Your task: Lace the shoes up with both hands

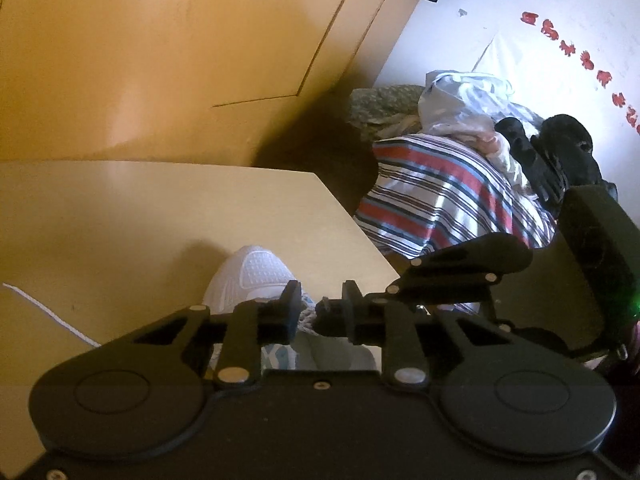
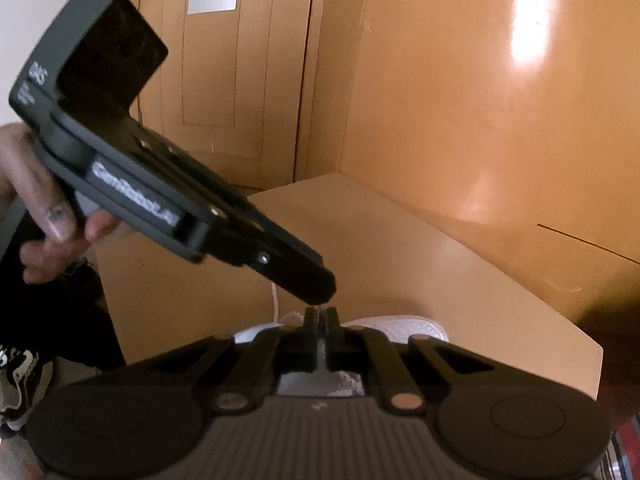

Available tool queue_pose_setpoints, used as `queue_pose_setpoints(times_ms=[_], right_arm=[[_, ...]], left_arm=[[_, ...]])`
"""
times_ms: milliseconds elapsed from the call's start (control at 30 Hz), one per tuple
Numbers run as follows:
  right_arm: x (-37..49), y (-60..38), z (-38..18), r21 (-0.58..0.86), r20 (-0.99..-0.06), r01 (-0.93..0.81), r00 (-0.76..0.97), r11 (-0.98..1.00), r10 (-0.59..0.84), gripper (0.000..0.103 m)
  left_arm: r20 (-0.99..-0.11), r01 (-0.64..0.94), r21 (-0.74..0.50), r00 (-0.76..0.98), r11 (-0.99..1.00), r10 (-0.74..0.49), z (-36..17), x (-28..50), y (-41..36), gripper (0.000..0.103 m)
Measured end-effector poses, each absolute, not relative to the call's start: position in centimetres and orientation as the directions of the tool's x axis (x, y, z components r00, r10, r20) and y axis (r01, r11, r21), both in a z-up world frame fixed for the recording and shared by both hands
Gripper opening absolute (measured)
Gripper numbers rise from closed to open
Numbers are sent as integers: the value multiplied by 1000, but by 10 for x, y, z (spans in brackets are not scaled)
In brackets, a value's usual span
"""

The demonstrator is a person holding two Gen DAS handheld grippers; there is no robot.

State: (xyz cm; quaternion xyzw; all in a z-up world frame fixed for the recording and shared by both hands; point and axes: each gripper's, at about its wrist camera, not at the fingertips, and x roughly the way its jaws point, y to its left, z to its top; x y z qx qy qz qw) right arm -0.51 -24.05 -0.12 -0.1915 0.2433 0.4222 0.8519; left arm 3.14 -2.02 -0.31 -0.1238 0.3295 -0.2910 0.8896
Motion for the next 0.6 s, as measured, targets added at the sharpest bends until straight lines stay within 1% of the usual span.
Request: queue_pose_setpoints(times_ms=[33, 67, 167, 233, 300, 600], right_arm=[[-6, -242, 0, -118, -574, -812, 526, 572, 628, 3], [-7, -243, 1, -116, -571, -811, 526, 573, 630, 3], [-11, -247, 5, -108, -563, -809, 529, 577, 636, 4], [-12, -248, 7, -106, -559, -806, 532, 582, 636, 5], [-13, -248, 6, -116, -569, -801, 538, 587, 622, 11], [-16, -249, 5, -115, -584, -803, 531, 584, 614, 10]], left_arm=[[-512, 434, -421, 612, 797, -603, -3, 32, -20, 9], [-509, 434, -426, 611, 794, -607, -3, 33, -19, 2], [-497, 430, -430, 621, 794, -606, -2, 32, -18, 0], [-492, 428, -423, 632, 799, -599, 0, 31, -18, 0], [-491, 431, -425, 629, 796, -602, 1, 31, -18, 0], [-491, 445, -428, 616, 787, -616, 2, 31, -18, 0]])
